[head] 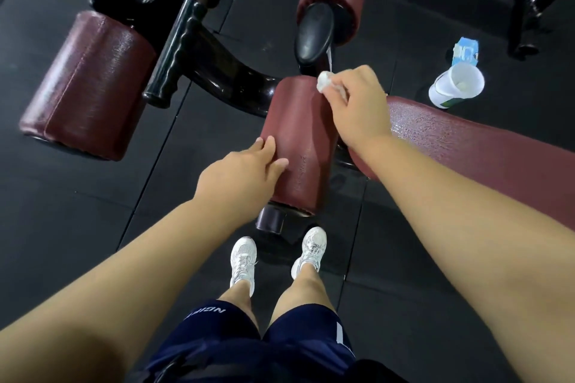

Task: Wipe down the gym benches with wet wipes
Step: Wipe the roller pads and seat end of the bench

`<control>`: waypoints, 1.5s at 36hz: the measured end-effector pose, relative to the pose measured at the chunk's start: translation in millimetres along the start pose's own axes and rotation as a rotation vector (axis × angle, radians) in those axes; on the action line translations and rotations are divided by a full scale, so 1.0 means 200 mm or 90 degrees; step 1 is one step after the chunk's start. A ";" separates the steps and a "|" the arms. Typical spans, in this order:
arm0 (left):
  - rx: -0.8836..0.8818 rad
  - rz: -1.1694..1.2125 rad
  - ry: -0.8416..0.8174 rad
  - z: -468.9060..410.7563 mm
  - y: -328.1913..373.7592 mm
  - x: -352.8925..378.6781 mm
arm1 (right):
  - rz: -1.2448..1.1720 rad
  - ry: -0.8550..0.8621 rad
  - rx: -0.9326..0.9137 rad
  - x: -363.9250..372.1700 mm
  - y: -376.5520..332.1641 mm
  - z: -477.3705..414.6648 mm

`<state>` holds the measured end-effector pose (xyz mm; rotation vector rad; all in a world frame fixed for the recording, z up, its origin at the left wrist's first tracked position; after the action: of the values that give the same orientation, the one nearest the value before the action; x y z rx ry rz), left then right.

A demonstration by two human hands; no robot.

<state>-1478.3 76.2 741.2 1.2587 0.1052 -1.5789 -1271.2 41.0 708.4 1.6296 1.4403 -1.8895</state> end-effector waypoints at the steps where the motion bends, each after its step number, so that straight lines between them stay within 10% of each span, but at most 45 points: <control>1: -0.002 -0.015 -0.003 0.00 -0.01 0.02 | 0.001 0.004 -0.034 0.00 -0.01 0.05; 10: -0.104 0.109 -0.089 -0.05 -0.17 0.03 | -0.089 -0.116 -0.456 -0.04 -0.08 0.59; 21: -0.013 -0.046 -0.008 0.02 0.02 0.04 | -0.012 -0.001 -0.007 -0.01 0.01 0.05; 31: -0.102 0.115 -0.107 -0.03 -0.21 0.03 | -0.126 -0.107 -0.398 -0.03 -0.06 0.60; 44: -0.012 -0.044 0.007 -0.01 -0.03 0.05 | -0.062 0.012 0.033 0.00 0.00 0.09; 54: -0.112 0.148 -0.117 -0.06 -0.20 0.01 | -0.130 -0.094 -0.368 -0.03 -0.05 0.62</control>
<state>-1501.1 100.3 714.5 0.9491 -0.0194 -1.4429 -1350.9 -55.5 703.7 1.0840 1.9107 -1.4433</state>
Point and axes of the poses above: each hand's wrist, its own z-axis away from the middle knuckle, its own x-axis out of the palm, y = z × x, the point moved 1 cm from there along -z, towards the middle knuckle, and after that the axes turned 7 degrees about z, right-handed, at the moved point
